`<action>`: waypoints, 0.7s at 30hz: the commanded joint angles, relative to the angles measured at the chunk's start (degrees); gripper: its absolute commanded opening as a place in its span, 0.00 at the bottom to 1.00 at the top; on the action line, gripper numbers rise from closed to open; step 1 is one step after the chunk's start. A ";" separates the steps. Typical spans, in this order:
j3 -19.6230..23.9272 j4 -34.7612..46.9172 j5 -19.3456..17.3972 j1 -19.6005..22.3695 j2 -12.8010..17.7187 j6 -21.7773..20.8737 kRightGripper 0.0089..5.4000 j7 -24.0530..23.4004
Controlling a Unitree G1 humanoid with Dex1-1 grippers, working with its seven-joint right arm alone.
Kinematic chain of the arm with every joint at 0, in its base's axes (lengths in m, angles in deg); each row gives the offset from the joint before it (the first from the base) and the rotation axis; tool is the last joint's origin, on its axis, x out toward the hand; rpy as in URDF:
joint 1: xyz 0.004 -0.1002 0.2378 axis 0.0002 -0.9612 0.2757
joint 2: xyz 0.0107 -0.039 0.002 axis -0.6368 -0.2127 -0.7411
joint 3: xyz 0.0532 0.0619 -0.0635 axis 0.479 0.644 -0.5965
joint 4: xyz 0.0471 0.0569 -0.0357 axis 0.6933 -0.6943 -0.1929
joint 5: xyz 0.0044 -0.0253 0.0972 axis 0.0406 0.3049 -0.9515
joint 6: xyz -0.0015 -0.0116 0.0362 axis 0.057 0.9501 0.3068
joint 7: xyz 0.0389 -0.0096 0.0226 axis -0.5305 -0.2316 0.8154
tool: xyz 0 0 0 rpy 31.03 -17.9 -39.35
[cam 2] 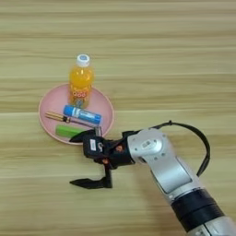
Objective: Move the objects on the table
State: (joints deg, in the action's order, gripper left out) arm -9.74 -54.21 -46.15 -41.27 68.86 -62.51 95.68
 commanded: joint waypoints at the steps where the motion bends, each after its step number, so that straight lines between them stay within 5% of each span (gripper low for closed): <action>1: -0.10 2.20 -0.54 1.25 2.45 -1.30 1.00 1.05; 21: -1.40 8.52 -5.70 -4.19 6.24 -2.88 1.00 9.13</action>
